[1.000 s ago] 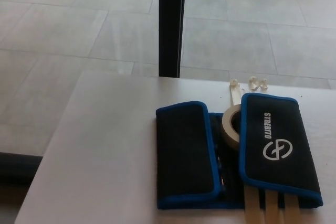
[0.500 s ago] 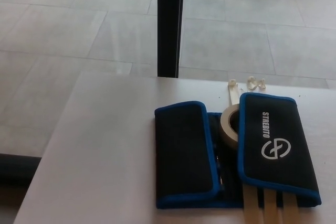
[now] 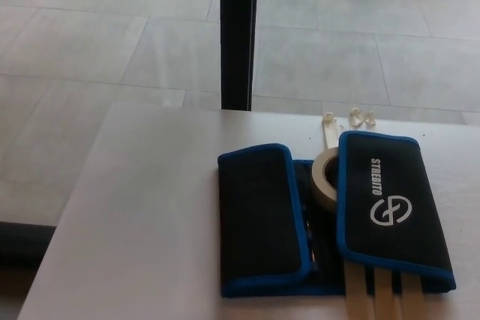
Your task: The robot uses its right hand to open a black folded toolkit cover kept in the middle of the desk
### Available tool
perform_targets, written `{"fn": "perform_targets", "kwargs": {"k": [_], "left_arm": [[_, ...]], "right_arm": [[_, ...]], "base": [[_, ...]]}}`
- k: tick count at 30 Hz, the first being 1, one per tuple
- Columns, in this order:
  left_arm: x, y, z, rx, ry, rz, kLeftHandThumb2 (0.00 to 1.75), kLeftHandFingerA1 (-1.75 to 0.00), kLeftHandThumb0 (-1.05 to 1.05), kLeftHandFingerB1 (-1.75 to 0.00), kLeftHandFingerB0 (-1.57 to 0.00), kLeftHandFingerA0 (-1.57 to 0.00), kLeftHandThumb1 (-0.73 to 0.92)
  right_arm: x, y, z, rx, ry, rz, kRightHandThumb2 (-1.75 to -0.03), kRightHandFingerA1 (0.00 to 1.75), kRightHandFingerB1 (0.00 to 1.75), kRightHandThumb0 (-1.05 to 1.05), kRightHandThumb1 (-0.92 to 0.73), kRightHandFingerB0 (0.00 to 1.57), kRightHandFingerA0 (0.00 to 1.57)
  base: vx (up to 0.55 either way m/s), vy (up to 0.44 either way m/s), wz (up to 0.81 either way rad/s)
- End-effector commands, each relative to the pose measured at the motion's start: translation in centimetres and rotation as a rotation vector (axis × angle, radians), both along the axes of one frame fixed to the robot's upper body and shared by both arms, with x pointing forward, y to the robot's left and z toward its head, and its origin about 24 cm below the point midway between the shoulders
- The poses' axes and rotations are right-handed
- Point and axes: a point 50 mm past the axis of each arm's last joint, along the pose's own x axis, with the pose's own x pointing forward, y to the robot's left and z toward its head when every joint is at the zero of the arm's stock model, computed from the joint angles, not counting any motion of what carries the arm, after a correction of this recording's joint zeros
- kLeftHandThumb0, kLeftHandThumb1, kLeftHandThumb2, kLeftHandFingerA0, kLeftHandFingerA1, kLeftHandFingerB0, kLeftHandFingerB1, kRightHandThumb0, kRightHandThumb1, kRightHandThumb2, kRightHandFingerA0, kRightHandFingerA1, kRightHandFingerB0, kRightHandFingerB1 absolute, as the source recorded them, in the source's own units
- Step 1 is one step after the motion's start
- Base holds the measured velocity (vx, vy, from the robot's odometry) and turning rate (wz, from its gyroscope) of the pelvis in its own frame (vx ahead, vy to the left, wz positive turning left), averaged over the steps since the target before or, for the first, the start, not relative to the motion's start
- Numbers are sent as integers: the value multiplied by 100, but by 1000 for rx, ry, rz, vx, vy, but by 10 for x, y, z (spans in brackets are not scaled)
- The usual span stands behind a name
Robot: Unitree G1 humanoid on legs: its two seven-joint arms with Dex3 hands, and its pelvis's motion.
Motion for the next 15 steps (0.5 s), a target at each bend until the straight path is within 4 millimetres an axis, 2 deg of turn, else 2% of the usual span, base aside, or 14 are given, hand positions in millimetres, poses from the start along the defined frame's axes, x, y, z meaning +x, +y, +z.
{"fn": "perform_targets", "kwargs": {"k": [1,2,3,4,5,7,8,9,10,11,12,13,14,15], "left_arm": [[-5,6,4,22,31,18,58,-70,-53,-52,-44,-38,61],[-5,6,4,22,34,26,58,-70,-53,-52,-44,-38,61],[-5,6,4,16,23,35,58,-71,-52,-53,-41,-36,61],[-5,6,4,10,10,38,87,-70,-61,-59,-33,-37,47],[-5,6,4,6,0,37,87,-70,-61,-59,-33,-37,47],[-6,6,4,5,1,44,87,-70,-62,-58,-32,-36,46],[-6,6,3,0,1,47,58,-70,-56,-51,-32,-32,62],[-6,6,3,0,4,45,58,-70,-53,-51,-32,-33,62],[-6,6,3,8,11,44,57,-72,-54,-53,-35,-35,61],[-6,6,3,12,16,46,89,-71,-54,-58,-30,-39,44],[-6,6,3,13,15,42,88,-71,-58,-59,-31,-38,45],[-6,6,3,14,15,42,88,-71,-58,-59,-31,-38,45],[-6,6,3,11,22,30,88,-70,-59,-59,-30,-37,47],[-6,6,3,12,23,28,88,-70,-59,-59,-30,-37,47]], "right_arm": [[31,3,60,-292,-134,44,-61,127,74,-72,-64,10,121],[40,11,66,-329,-153,89,-60,124,66,-71,-66,14,115],[47,21,70,-404,-111,163,-61,128,70,-74,-71,14,77],[56,33,74,-479,-69,232,-61,100,64,-76,-67,27,55],[65,47,77,-547,-38,290,-61,100,64,-76,-67,27,55],[71,59,78,-591,-29,338,-60,96,64,-79,-64,31,56],[79,85,76,-690,19,478,-94,79,57,-77,-50,28,52],[84,96,75,-762,50,529,-93,71,55,-73,-51,28,47],[89,108,72,-845,107,578,-94,67,54,-77,-57,30,43],[96,124,70,-890,134,641,-60,61,40,-68,-67,35,43],[99,136,69,-928,160,697,-90,63,47,-69,-55,26,38],[100,138,69,-931,164,704,-90,63,47,-69,-55,26,38],[104,162,66,-961,142,788,-59,46,31,-53,-66,29,39],[104,165,66,-962,141,797,-59,46,31,-53,-66,29,39]], "base": [[0,0,8],[0,0,7],[0,0,9],[0,0,11],[0,0,10],[0,0,3],[0,0,0],[0,0,0],[0,0,0],[0,0,0],[0,0,0],[0,0,0],[0,0,0],[0,0,0]]}}
